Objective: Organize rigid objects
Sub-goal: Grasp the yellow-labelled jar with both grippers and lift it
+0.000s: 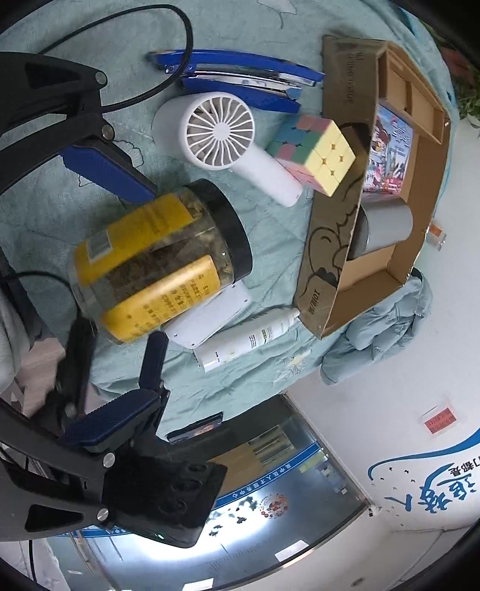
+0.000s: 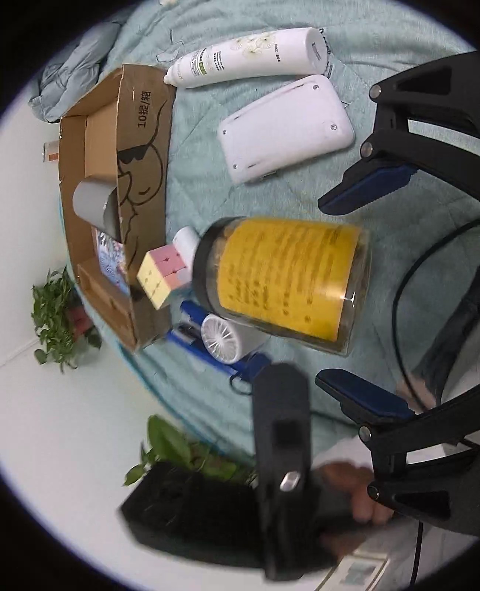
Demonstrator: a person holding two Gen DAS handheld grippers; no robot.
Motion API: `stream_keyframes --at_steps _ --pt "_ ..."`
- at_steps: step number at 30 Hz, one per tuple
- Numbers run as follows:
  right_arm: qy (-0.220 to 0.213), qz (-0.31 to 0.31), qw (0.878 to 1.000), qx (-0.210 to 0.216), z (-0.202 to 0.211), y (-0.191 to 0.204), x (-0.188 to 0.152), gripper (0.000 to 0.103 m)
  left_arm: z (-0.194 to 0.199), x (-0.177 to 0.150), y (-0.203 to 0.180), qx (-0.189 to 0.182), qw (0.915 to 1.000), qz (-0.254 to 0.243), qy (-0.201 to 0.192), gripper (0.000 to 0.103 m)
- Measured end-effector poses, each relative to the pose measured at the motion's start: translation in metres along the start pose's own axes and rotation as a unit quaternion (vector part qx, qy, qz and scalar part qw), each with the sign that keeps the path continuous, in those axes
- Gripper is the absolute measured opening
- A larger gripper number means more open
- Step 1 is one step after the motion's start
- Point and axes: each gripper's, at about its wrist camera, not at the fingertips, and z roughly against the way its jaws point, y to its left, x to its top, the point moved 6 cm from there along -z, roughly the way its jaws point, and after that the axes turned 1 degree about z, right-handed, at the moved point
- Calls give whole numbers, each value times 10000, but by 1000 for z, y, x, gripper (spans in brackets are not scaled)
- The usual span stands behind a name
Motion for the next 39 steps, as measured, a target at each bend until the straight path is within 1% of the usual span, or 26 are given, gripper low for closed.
stream_keyframes --at_steps 2,4,5,8,10,13,15,18,21,24,27,30,34,37,39 --pt "0 -160 9999 28 3 -9 4 86 -4 1 3 13 10000 91 -15 101" --pt "207 -360 9991 -65 -5 -18 3 86 -8 1 6 61 9999 157 14 100" --pt "315 -445 9985 17 -10 -20 2 86 -10 0 7 84 9998 163 50 99" --pt "666 -764 9938 462 -27 -17 -4 85 -17 0 11 169 9995 197 157 98" --pt "796 -837 9917 560 -36 -12 -5 85 -23 1 17 274 9989 264 258 98" --pt "834 -633 9938 364 -44 -2 -6 86 -31 -3 24 454 9977 313 388 94" --pt "822 -549 9948 248 -46 1 -5 86 -34 -3 27 567 9971 335 387 87" --pt "833 -426 9956 88 -44 3 -5 86 -33 -4 27 528 9975 336 342 85" --pt "859 -340 9957 -91 -43 9 -6 86 -29 -7 22 581 9977 187 295 83" --pt "752 -271 9965 -222 -42 13 -1 85 -22 -4 13 601 9980 57 178 82" --pt "497 -231 9981 -268 -32 15 8 85 -12 4 2 608 9981 -85 27 82" --pt "321 -100 9988 -355 -23 17 19 85 -5 18 -11 636 9975 -270 -110 82" --pt "45 13 9990 -448 -9 15 41 85 5 42 -29 758 9946 -636 -320 82" --pt "-111 -11 9991 -421 -2 16 56 85 15 57 -39 773 9925 -798 -506 82" --pt "-212 89 9986 -484 2 20 68 85 22 68 -45 777 9916 -849 -589 82"
